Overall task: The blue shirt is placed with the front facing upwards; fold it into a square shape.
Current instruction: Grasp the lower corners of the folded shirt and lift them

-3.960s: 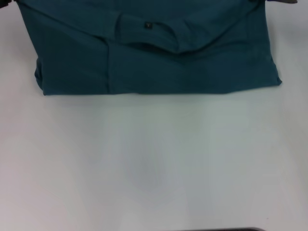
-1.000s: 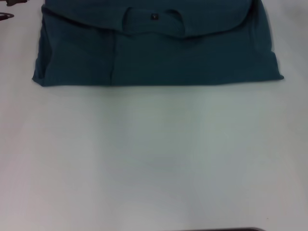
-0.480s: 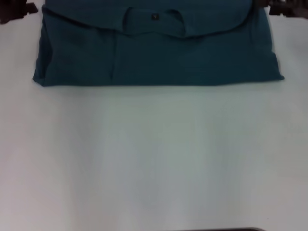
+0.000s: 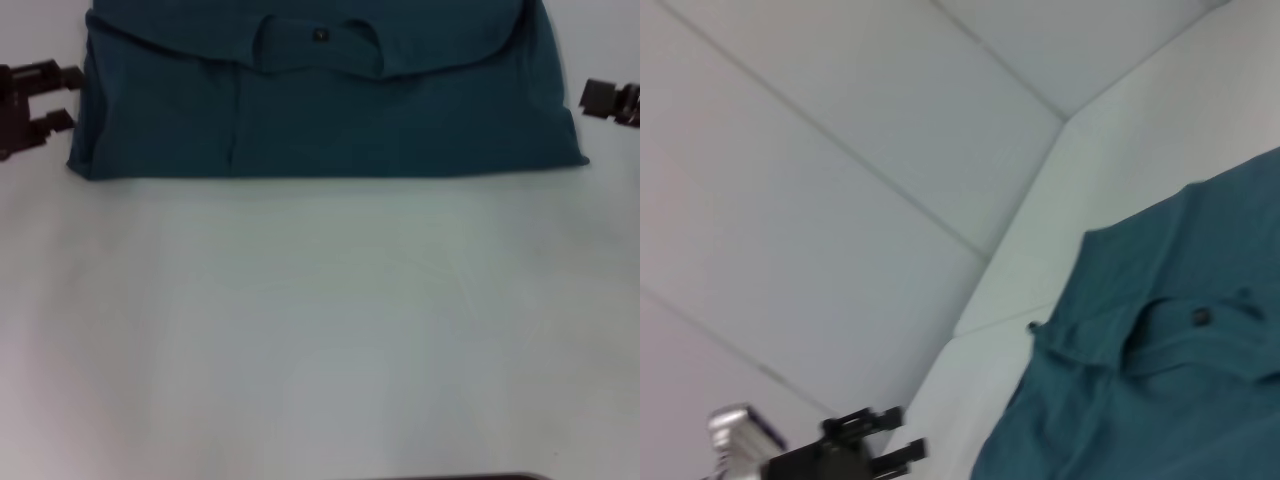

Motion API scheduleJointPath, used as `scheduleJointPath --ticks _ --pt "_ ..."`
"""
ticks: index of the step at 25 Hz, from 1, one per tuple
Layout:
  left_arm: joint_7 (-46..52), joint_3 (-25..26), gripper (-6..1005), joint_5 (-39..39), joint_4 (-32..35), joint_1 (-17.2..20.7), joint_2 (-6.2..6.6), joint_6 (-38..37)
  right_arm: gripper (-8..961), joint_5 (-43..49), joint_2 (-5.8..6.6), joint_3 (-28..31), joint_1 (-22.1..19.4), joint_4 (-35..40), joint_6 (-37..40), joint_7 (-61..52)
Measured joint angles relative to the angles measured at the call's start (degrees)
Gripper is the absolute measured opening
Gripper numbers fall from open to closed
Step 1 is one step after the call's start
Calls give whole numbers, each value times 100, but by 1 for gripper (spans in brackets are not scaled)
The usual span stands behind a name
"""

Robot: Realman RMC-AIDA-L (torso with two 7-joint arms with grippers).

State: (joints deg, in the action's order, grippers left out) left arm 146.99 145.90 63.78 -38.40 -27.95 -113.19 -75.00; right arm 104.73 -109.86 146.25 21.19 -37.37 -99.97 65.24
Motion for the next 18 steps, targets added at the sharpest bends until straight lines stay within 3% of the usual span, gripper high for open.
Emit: scheduleJointPath --ticks 5,10,18 --pt "-500 -49 645 -20 221 -2 -79 465 764 235 -154 -26 97 22 24 172" --pt "-1425 -84 645 -46 293 -80 -202 877 761 229 -145 12 189 63 60 234" --pt "-1649 -229 646 -322 561 -189 -280 1267 759 220 -160 18 191 79 131 236"
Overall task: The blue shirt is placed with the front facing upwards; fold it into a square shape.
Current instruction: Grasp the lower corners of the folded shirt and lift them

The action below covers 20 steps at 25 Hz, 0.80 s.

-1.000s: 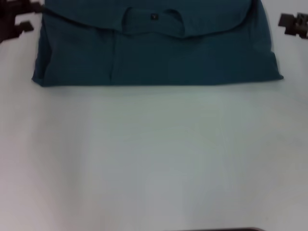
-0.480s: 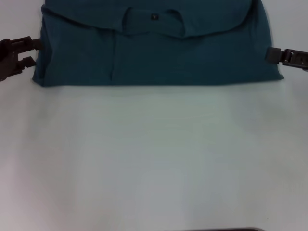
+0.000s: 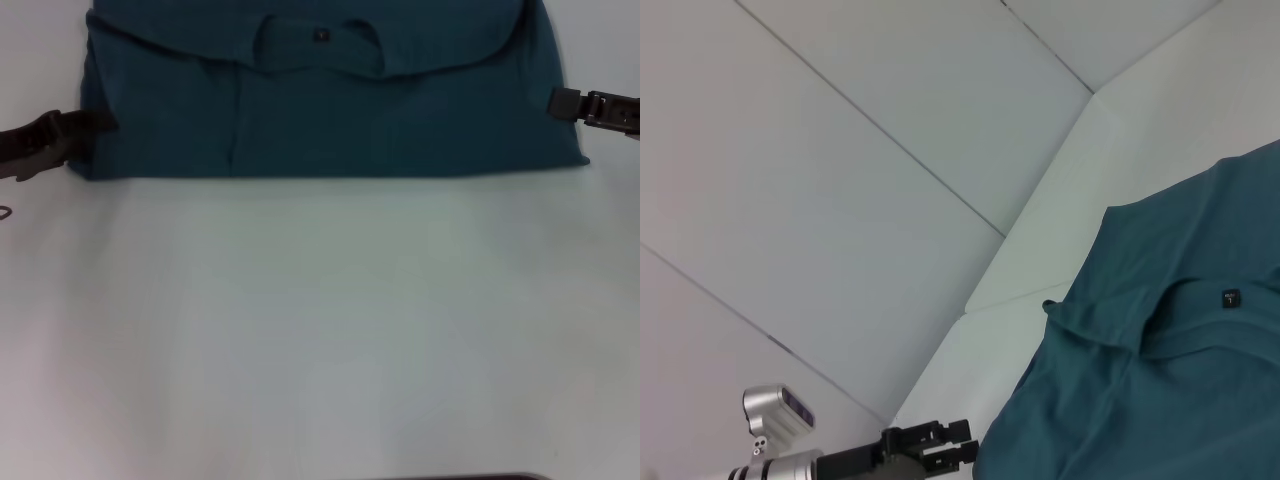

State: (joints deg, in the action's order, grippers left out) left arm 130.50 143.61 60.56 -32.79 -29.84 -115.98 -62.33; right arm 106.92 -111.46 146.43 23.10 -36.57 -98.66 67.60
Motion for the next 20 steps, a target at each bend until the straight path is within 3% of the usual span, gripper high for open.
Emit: scheduleJointPath --ticks 15,20 --pt "46 -495 645 -134 43 -219 -111 252 754 -16 16 0 -51 1 -7 -11" --pt "494 -720 613 -193 -38 -256 -29 155 753 -23 22 39 -54 1 -63 -41"
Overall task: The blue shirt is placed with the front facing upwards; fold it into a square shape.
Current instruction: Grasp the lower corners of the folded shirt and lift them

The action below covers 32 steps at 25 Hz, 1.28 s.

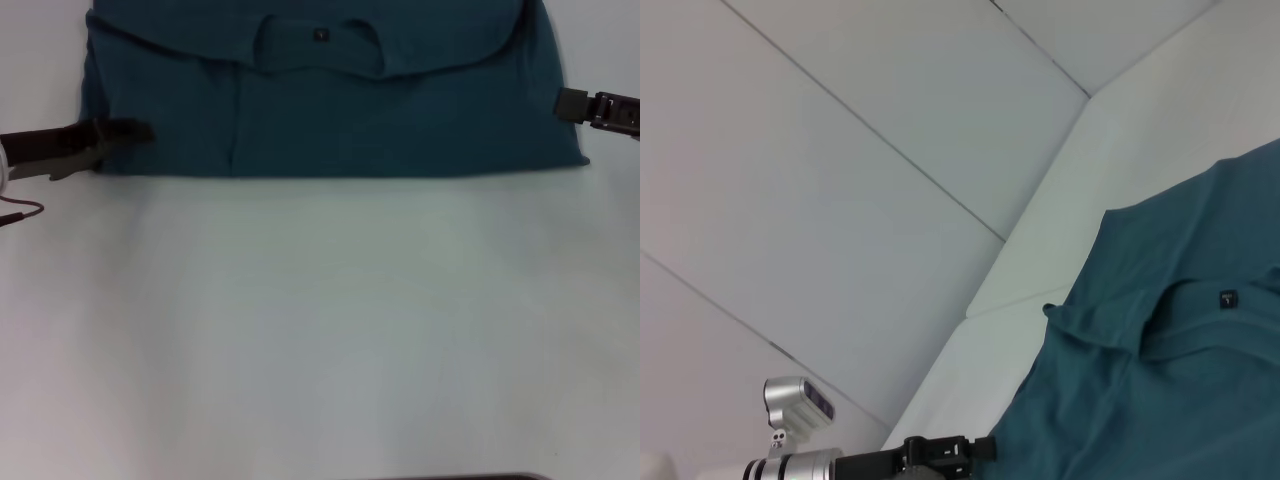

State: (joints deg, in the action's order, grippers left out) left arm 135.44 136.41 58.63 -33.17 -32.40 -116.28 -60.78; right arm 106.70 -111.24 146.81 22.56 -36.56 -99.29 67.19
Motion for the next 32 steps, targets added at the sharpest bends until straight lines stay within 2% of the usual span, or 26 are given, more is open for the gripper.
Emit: scheduleJointPath --ticks 4,10,13,15,19,22,27,32 --pt "146 -5 581 -25 -68 -6 78 -167 752 0 3 122 -7 0 -33 -2" --pt "167 -27 310 -37 -101 -34 68 -219 750 27 8 179 -15 0 -50 -59" --pt "211 -24 196 -38 -111 -57 78 -363 749 178 90 134 22 -63 -35 -185" --pt "276 2 120 -36 -160 -59 107 -521 748 517 212 123 85 -186 75 -412" --pt "502 27 57 -7 -297 -59 203 -867 747 1366 496 124 285 -450 711 -1093" --pt "704 27 25 -9 -385 -61 282 -1106 746 1816 592 124 470 -577 1054 -1451" --pt "960 31 25 -1 -554 -64 349 -1309 745 2535 609 98 905 -511 1533 -2173" --pt "1060 35 26 24 -724 -46 352 -1427 743 3523 524 -10 1417 -256 1874 -2951"
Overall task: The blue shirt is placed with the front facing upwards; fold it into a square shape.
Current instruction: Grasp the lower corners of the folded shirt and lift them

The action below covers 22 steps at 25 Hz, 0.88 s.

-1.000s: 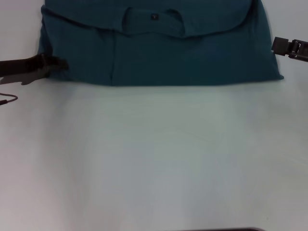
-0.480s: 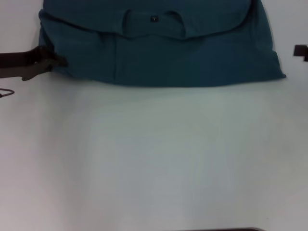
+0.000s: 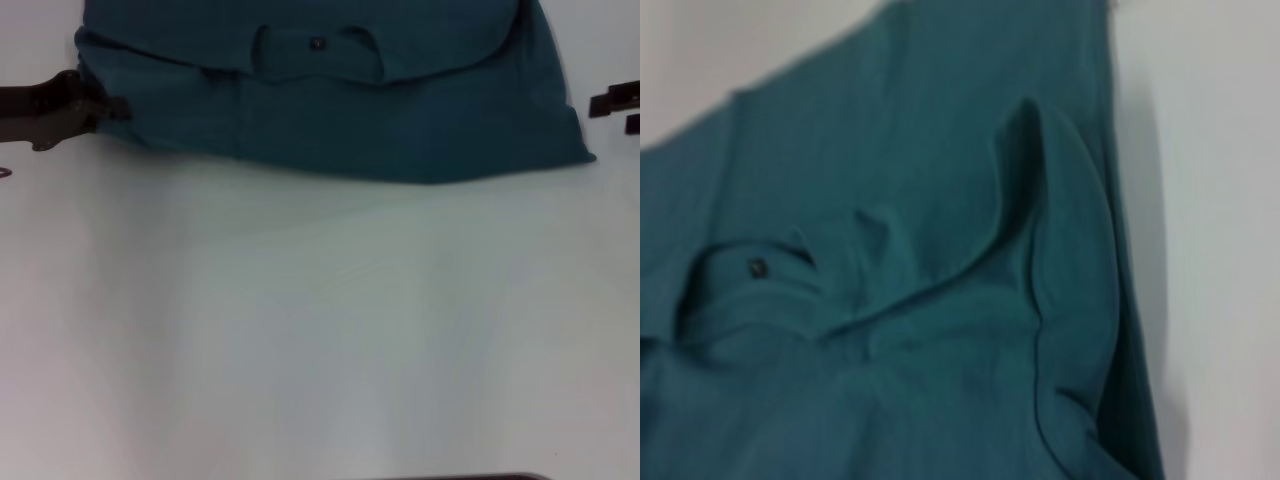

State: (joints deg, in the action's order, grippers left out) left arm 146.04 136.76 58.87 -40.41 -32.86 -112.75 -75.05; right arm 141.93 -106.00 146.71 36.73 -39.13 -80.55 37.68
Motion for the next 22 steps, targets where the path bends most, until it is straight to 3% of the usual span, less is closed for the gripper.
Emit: scheduleJointPath --ticks 8,22 --pt "16 77 25 2 -43 24 4 -10 741 253 -130 -303 370 372 365 -52" --pt "-35 149 25 2 -48 -24 -45 28 737 222 -301 -874 511 682 1042 -39"
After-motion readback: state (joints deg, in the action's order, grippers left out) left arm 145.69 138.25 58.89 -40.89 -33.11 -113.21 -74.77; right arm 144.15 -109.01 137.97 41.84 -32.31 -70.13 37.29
